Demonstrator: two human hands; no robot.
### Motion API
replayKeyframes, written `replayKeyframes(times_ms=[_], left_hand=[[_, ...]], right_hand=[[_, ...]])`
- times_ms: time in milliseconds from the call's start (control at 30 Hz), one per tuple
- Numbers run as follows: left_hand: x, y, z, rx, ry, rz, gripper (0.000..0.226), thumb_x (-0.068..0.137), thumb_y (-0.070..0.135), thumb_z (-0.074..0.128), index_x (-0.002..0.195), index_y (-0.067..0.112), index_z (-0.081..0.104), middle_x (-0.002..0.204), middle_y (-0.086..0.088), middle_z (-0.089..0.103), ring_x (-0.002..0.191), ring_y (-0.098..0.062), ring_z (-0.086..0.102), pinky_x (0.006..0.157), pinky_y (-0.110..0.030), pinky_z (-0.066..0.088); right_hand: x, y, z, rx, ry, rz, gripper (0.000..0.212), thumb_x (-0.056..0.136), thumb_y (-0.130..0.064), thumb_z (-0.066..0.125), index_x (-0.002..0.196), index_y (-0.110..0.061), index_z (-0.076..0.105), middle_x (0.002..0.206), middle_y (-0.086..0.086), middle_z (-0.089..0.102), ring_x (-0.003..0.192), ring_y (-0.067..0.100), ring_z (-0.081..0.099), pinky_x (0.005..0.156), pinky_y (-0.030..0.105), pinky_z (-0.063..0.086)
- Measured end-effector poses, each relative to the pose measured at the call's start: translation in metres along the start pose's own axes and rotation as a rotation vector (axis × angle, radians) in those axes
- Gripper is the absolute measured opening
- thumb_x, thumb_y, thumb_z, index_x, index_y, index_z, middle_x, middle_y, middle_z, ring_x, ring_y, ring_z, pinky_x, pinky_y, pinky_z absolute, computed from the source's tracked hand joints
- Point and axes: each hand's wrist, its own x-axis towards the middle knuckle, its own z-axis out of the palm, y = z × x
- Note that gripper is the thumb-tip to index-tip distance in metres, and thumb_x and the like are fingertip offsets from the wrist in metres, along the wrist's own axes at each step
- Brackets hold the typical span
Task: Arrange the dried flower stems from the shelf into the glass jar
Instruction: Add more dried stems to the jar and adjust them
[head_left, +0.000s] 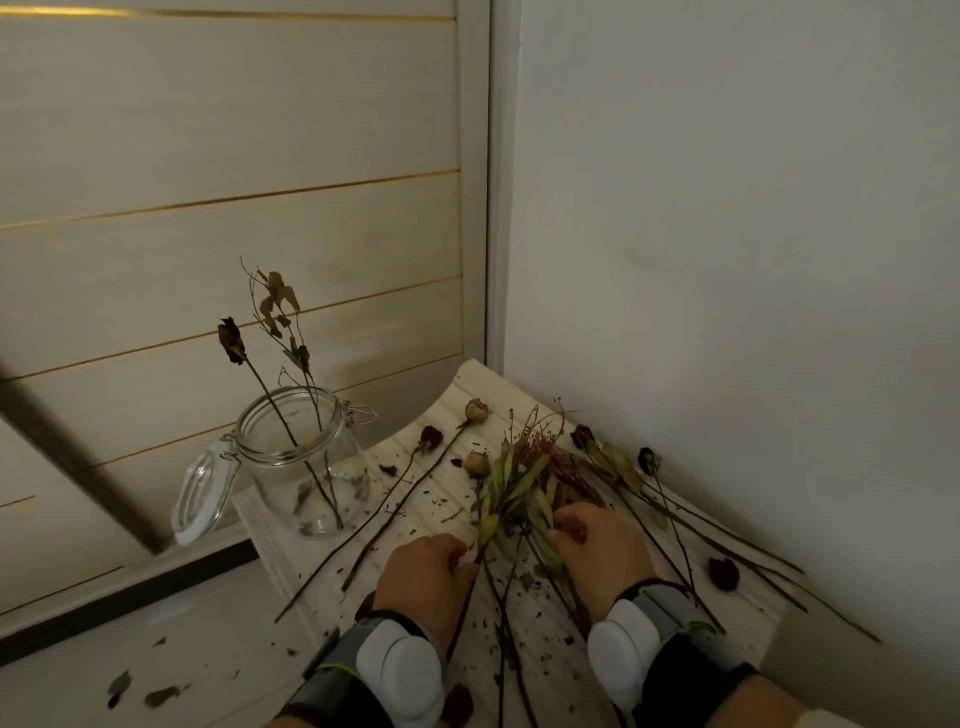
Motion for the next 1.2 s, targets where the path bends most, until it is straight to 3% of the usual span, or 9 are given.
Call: replayKeyframes(times_ms=[167, 533, 700, 800, 933, 1200], left_hand=[[0.001, -0.001, 0.006, 0.014, -0.016, -0.018, 0.034, 0.093, 0.035, 0.051, 0.123, 0.023, 0.058, 0.118, 0.004, 0.064, 0.111, -0.011, 0.057, 0.092, -0.018, 0.042], [0.001, 0.002, -0.003, -0.038, -0.034, -0.046, 0.026, 0.093, 0.03, 0.05, 0.111, 0.022, 0.067, 0.11, 0.002, 0.067, 0.104, -0.013, 0.06, 0.089, -0.02, 0.045], [0.002, 0.006, -0.013, -0.149, 0.007, -0.064, 0.02, 0.092, 0.028, 0.054, 0.105, 0.023, 0.069, 0.103, 0.004, 0.068, 0.097, -0.012, 0.061, 0.086, -0.021, 0.047], [0.003, 0.01, -0.02, -0.224, 0.027, -0.051, 0.022, 0.092, 0.027, 0.055, 0.109, 0.022, 0.067, 0.103, 0.005, 0.068, 0.09, -0.007, 0.058, 0.078, -0.015, 0.04], [0.003, 0.015, -0.034, -0.268, 0.06, -0.017, 0.022, 0.092, 0.026, 0.054, 0.111, 0.024, 0.066, 0.093, 0.012, 0.061, 0.085, -0.001, 0.053, 0.072, -0.01, 0.035], [-0.001, 0.026, -0.067, -0.368, 0.163, 0.016, 0.022, 0.089, 0.026, 0.059, 0.11, 0.022, 0.068, 0.097, 0.009, 0.066, 0.088, -0.004, 0.058, 0.082, -0.015, 0.039]], right_hand=[[-0.002, 0.01, 0.013, -0.078, -0.032, -0.003, 0.03, 0.092, -0.032, 0.053, 0.119, -0.019, 0.059, 0.118, 0.002, 0.057, 0.108, 0.016, 0.056, 0.089, 0.025, 0.045], [-0.001, 0.016, 0.027, -0.093, 0.01, -0.002, 0.018, 0.09, -0.023, 0.055, 0.106, -0.014, 0.054, 0.111, 0.002, 0.056, 0.101, 0.017, 0.056, 0.084, 0.028, 0.048], [-0.001, 0.016, 0.028, -0.095, 0.0, -0.015, 0.008, 0.092, -0.017, 0.052, 0.099, -0.017, 0.052, 0.107, 0.001, 0.054, 0.098, 0.015, 0.054, 0.081, 0.023, 0.044], [-0.002, 0.016, 0.03, -0.107, 0.008, -0.032, 0.006, 0.092, -0.019, 0.052, 0.093, -0.021, 0.047, 0.097, -0.004, 0.046, 0.088, 0.009, 0.046, 0.075, 0.019, 0.04], [-0.002, 0.014, 0.031, -0.117, 0.02, -0.028, 0.015, 0.092, -0.021, 0.052, 0.106, -0.015, 0.056, 0.099, -0.003, 0.045, 0.085, 0.009, 0.044, 0.073, 0.019, 0.04], [-0.003, -0.01, 0.022, -0.066, 0.094, -0.077, 0.021, 0.093, -0.027, 0.051, 0.11, -0.017, 0.058, 0.111, 0.003, 0.05, 0.095, 0.016, 0.053, 0.079, 0.027, 0.048]])
